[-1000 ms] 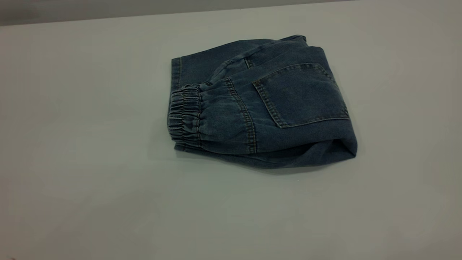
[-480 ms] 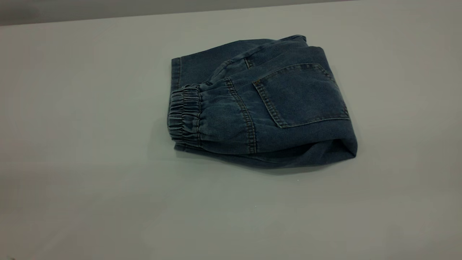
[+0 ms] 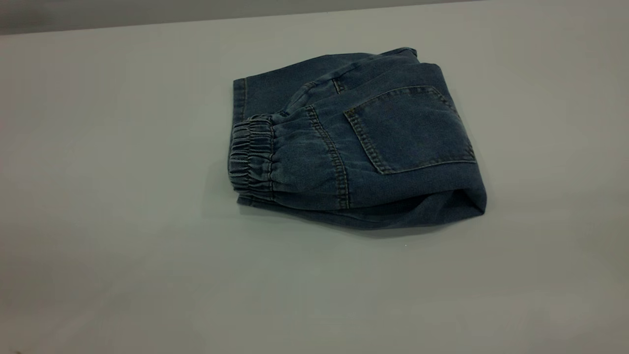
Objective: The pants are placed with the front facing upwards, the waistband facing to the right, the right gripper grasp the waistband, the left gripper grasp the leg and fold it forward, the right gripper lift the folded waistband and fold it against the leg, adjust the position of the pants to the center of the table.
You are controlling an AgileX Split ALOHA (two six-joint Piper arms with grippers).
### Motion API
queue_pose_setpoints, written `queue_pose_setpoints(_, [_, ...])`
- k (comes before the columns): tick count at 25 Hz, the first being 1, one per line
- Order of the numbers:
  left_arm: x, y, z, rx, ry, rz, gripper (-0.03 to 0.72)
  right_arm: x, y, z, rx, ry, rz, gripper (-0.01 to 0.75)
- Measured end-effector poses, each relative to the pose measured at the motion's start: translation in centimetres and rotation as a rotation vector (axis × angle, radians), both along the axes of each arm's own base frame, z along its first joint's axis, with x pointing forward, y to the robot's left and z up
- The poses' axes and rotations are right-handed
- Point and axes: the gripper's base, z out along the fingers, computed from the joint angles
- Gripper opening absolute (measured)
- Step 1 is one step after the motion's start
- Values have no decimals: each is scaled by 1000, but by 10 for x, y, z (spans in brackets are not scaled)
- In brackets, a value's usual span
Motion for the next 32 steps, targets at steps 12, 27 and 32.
queue_pose_setpoints(12, [4, -3, -5, -10, -9, 0, 557, 8, 1, -14, -13, 8, -20, 518])
queue_pose_setpoints(27, [3, -3, -5, -12, -12, 3, 557, 8, 1, -13, -10, 8, -21, 518])
queue_pose_setpoints(32, [3, -2, -5, -12, -16, 139, 557, 6, 1, -13, 5, -2, -44, 518])
